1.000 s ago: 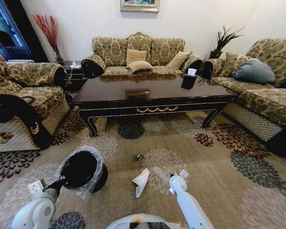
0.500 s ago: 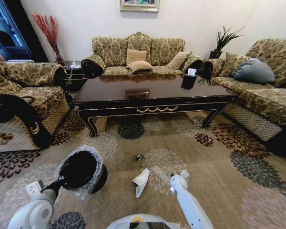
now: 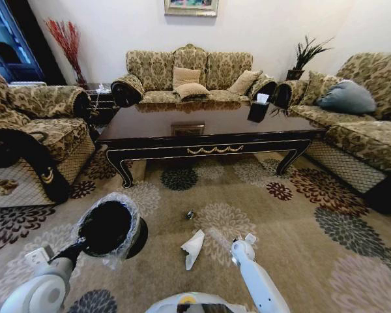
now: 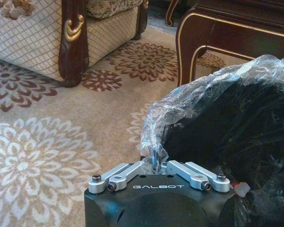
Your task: Move to the front of the table and pick up the trash from the floor, then place it into the trash bin.
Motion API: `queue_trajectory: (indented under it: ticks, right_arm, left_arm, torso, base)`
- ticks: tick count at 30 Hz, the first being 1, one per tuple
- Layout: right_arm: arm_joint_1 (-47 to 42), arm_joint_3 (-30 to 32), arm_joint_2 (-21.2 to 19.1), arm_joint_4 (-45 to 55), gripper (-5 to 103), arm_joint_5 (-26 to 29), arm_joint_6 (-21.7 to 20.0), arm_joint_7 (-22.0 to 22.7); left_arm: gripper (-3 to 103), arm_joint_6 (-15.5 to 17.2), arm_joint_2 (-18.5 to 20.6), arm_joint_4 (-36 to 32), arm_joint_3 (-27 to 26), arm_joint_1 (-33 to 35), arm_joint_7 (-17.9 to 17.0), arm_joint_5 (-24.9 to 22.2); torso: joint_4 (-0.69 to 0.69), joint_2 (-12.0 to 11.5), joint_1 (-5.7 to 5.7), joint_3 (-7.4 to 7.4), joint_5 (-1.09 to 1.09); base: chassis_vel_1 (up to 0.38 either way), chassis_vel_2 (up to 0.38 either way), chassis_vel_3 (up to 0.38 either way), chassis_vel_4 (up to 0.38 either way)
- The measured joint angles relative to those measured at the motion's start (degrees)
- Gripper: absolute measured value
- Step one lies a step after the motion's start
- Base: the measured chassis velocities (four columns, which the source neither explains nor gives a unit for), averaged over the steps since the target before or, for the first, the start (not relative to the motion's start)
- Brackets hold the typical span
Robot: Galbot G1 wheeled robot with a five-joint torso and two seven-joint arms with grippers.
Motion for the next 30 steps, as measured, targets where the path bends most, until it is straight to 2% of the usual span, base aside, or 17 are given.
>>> queue_trajectory:
  ticks: [1, 2, 3, 5, 7, 8, 10, 11, 23, 24, 25, 26, 30]
  right_arm:
    - [-0.1, 0.0, 0.0, 0.2, 39, -0.2, 0.1, -0.1]
    - [-0.3, 0.1, 0.1, 0.5, 28, -0.6, 0.3, -0.3]
    - [-0.4, 0.2, 0.1, 0.5, 23, -0.8, 0.4, -0.4]
    - [-0.5, 0.3, 0.2, 0.5, 23, -1.1, 0.5, -0.5]
    - [-0.4, 0.6, 0.3, -0.1, 13, -1.9, 0.7, -0.7]
    - [-0.4, 0.6, 0.3, -0.1, 13, -1.9, 0.7, -0.7]
    - [-0.4, 1.0, 0.3, -0.5, 2, -2.5, 0.9, -0.9]
    - [-0.4, 1.2, 0.2, -0.5, 1, -2.7, 1.0, -1.0]
    - [-2.1, 2.8, -1.5, 1.8, 0, -3.5, 1.5, -2.5]
    - [-2.3, 2.8, -1.5, 2.4, -3, -3.3, 1.5, -2.5]
    - [-2.4, 2.7, -1.4, 2.8, 2, -3.2, 1.5, -2.6]
    - [-2.4, 2.7, -1.4, 2.8, 2, -3.2, 1.5, -2.6]
    - [-1.9, 2.4, -0.9, 3.3, 23, -3.2, 2.7, -3.4]
  left_arm:
    - [2, 0.0, 0.0, 0.0, 0.1, 0.0, 0.0, 0.0]
    - [2, 0.0, 0.0, 0.0, 0.3, 0.0, 0.0, 0.1]
    - [2, 0.0, 0.0, 0.0, 0.5, 0.0, 0.0, 0.1]
    - [2, 0.0, 0.0, 0.0, 0.7, 0.1, 0.0, 0.2]
    - [2, 0.0, 0.1, 0.0, 1.2, 0.1, 0.0, 0.3]
    - [2, 0.0, 0.1, 0.0, 1.2, 0.1, 0.0, 0.3]
    - [2, 0.0, 0.2, 0.0, 1.8, 0.0, 0.0, 0.5]
    - [2, 0.0, 0.2, 0.2, 2.3, -0.1, 0.0, 0.9]
    - [2, 0.0, -0.8, 3.1, 6.8, -2.5, 0.1, 4.0]
    - [2, 0.0, -0.6, 3.4, 6.8, -2.6, 0.1, 4.0]
    - [2, 0.0, -0.4, 3.7, 6.8, -2.6, 0.1, 4.0]
    - [2, 0.0, -0.4, 3.7, 6.8, -2.6, 0.1, 4.0]
    - [2, 0.0, -0.2, 4.1, 6.6, -2.3, 0.1, 4.1]
  torso:
    - [0.0, 0.0, 0.0, 0.0, 0.0]
    - [0.0, 0.0, 0.0, 0.0, 0.0]
    - [0.0, 0.0, 0.0, 0.0, 0.0]
    - [0.0, 0.0, 0.0, 0.0, 0.0]
    - [0.0, 0.0, 0.0, 0.0, 0.0]
    - [0.0, 0.0, 0.0, 0.0, 0.0]
    - [0.0, 0.0, 0.0, 0.0, 0.0]
    - [0.01, 0.0, 0.0, 0.0, 0.0]
    - [0.0, 0.0, 0.0, 0.0, 0.0]
    - [0.0, 0.0, 0.0, 0.0, 0.0]
    - [0.0, 0.0, 0.0, 0.0, 0.0]
    - [0.0, 0.0, 0.0, 0.0, 0.0]
    - [0.0, 0.0, 0.0, 0.0, 0.0]
  base:
    - [0.0, 0.0, 0.0, 0.0]
    - [0.0, 0.0, 0.0, 0.0]
    - [0.0, 0.0, 0.0, 0.0]
    - [0.0, 0.0, 0.0, 0.0]
    - [0.0, 0.0, 0.0, 0.0]
    - [0.0, 0.0, 0.0, 0.0]
    - [0.0, 0.0, 0.0, 0.0]
    - [0.0, 0.0, 0.0, 0.0]
    - [0.0, 0.0, 0.0, 0.0]
    - [0.0, 0.0, 0.0, 0.0]
    - [0.0, 0.0, 0.0, 0.0]
    - [0.0, 0.0, 0.0, 0.0]
    - [0.0, 0.0, 0.0, 0.0]
